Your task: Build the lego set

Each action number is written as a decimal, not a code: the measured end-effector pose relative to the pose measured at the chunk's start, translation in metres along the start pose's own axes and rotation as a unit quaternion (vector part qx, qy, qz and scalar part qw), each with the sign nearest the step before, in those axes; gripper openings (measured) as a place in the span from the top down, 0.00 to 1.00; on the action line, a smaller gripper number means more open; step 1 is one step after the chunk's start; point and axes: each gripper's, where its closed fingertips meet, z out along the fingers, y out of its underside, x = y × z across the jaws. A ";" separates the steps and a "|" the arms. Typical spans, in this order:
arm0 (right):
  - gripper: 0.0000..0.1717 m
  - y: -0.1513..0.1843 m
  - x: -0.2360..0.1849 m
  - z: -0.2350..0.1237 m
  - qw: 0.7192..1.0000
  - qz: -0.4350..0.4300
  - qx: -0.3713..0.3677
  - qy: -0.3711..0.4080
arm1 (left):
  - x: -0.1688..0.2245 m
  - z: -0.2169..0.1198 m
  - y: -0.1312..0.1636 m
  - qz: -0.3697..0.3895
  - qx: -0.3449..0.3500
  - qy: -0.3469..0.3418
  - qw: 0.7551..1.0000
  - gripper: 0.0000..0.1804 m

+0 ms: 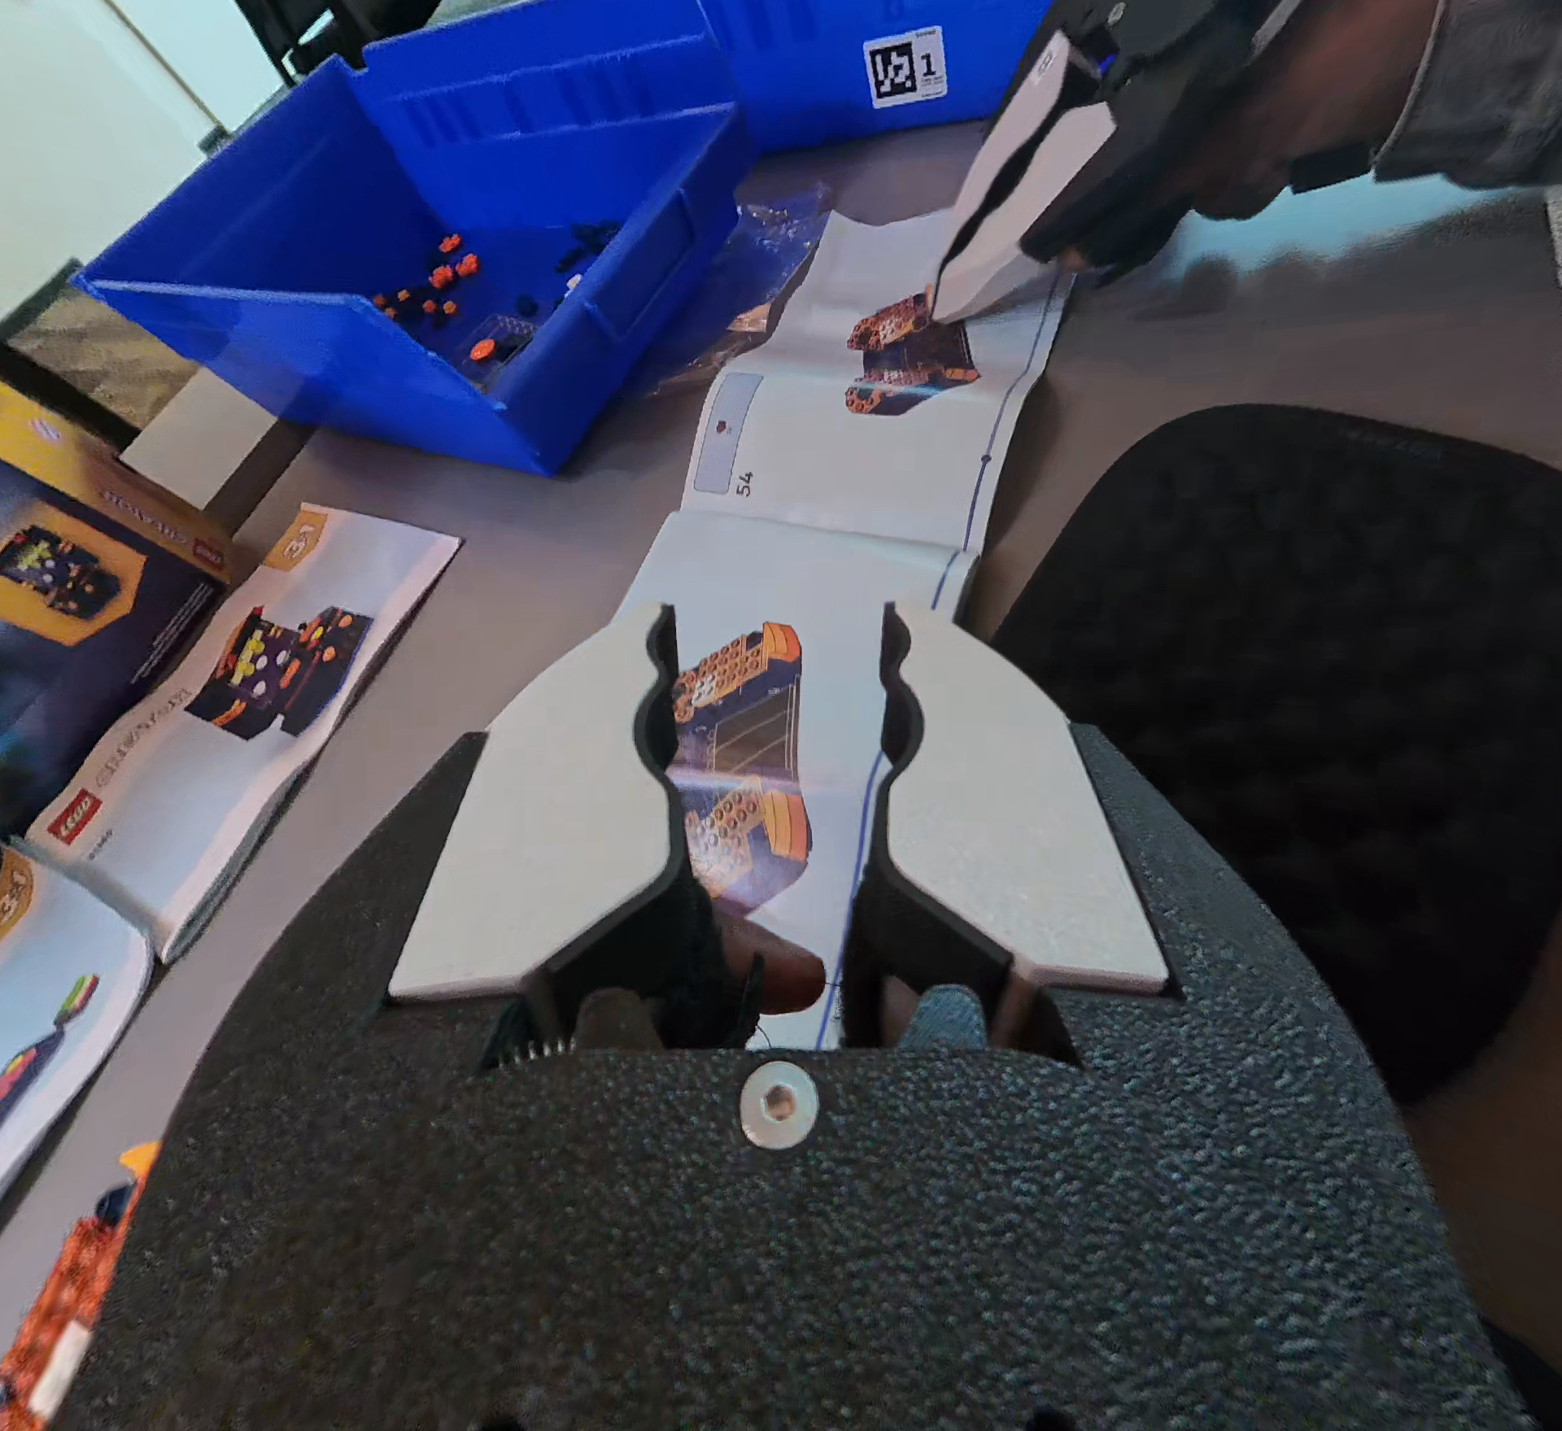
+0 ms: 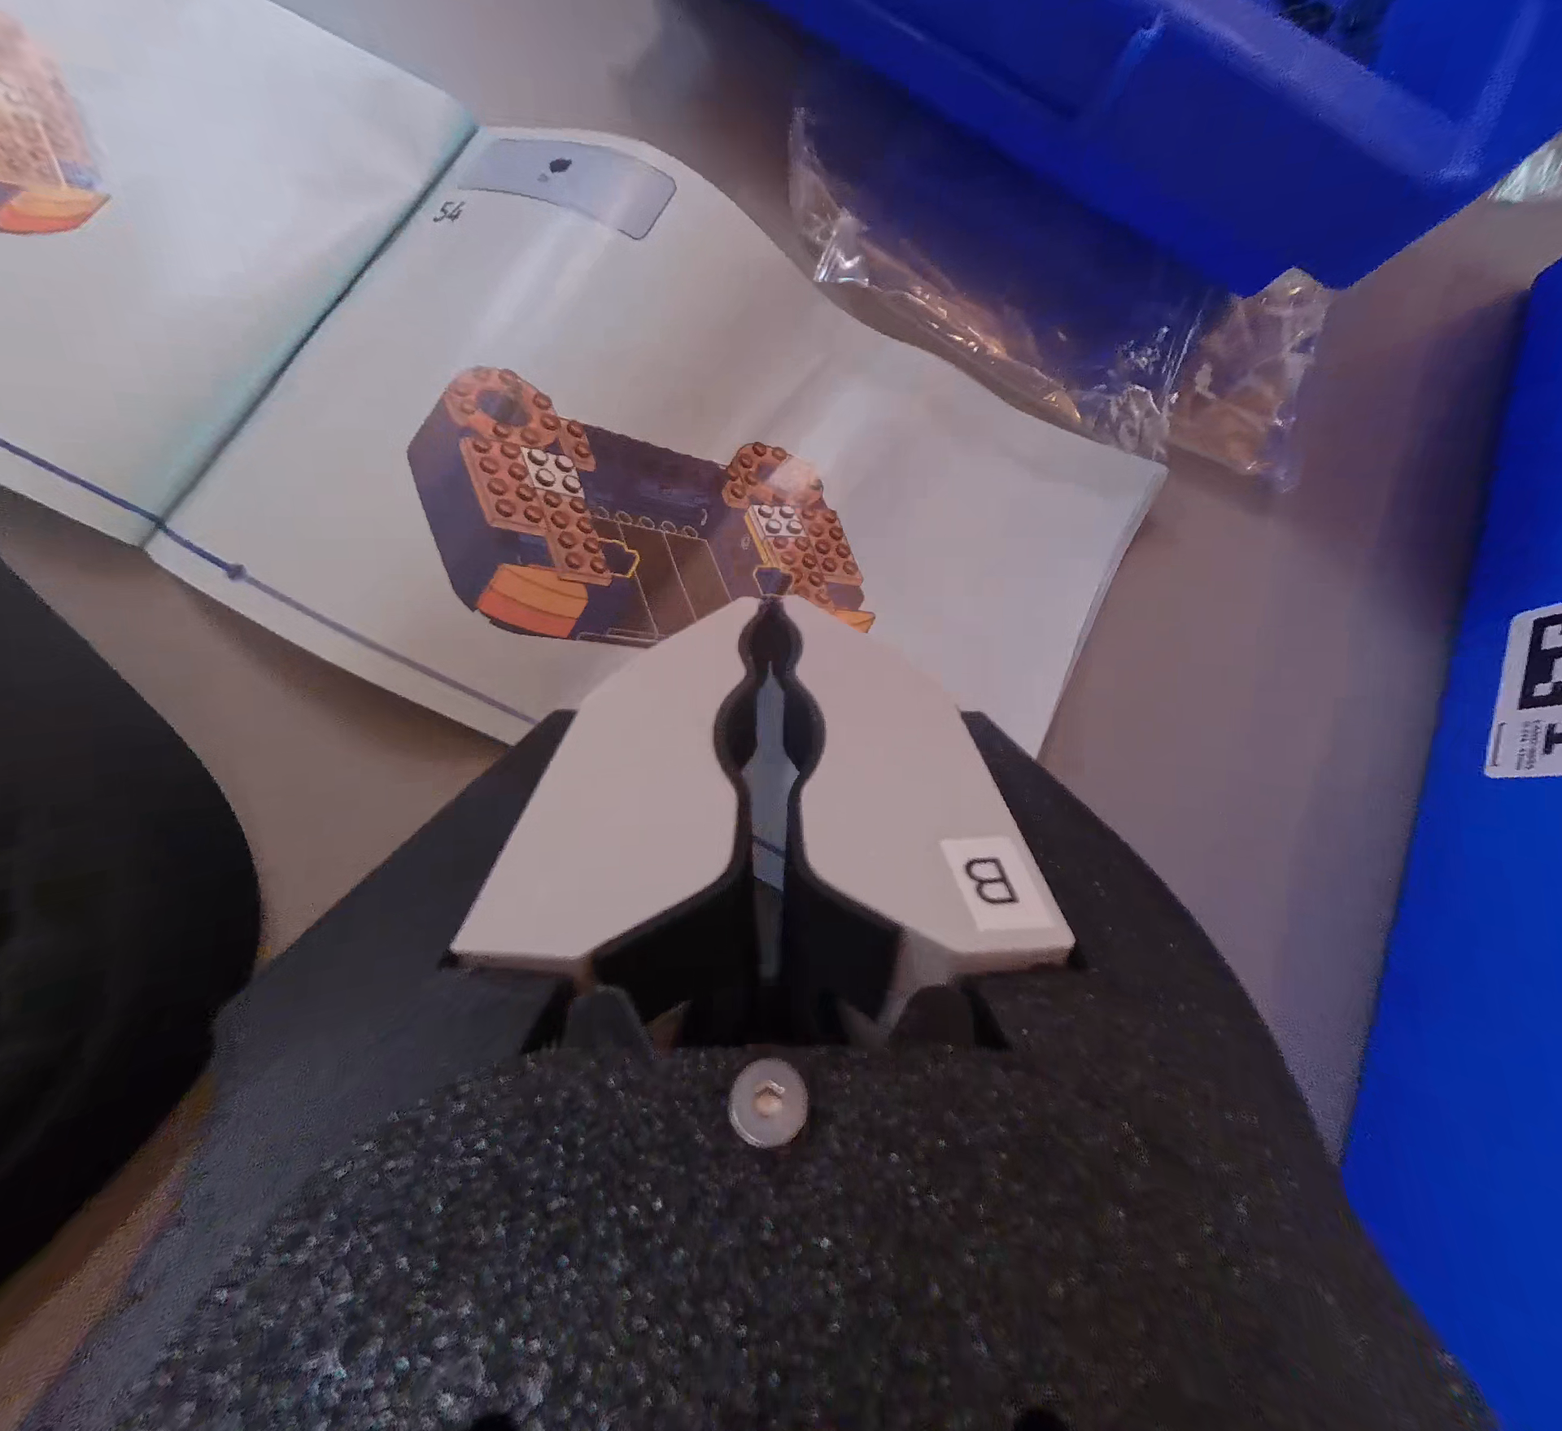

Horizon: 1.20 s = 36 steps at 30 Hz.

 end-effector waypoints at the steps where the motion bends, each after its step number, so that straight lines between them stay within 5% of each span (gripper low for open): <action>1: 1.00 0.000 0.000 0.000 1.000 -0.005 0.000 0.004 | -0.001 0.002 -0.003 0.007 0.002 0.004 1.000 0.75; 8: 0.98 -0.003 -0.038 -0.005 0.993 0.007 0.018 -0.120 | 0.000 0.035 -0.025 0.059 0.014 0.070 0.996 0.73; 11: 0.67 -0.003 -0.019 -0.011 0.995 0.028 0.026 -0.092 | 0.017 0.070 -0.022 0.079 -0.012 0.133 0.988 0.70; 14: 0.56 0.005 -0.003 -0.010 0.995 0.061 0.016 -0.075 | 0.039 0.097 -0.001 0.090 -0.069 0.210 0.971 0.65; 20: 0.62 0.002 -0.016 -0.004 0.999 0.022 0.006 -0.049 | 0.051 0.102 0.019 0.038 -0.115 0.266 0.956 0.66; 28: 0.93 -0.011 -0.050 0.000 0.988 0.046 0.029 -0.144 | 0.051 0.100 0.019 0.032 -0.102 0.275 0.956 0.67; 36: 1.00 -0.052 -0.061 -0.018 0.980 0.003 0.130 -0.152 | -0.015 0.079 -0.036 -0.020 0.031 0.170 0.985 0.68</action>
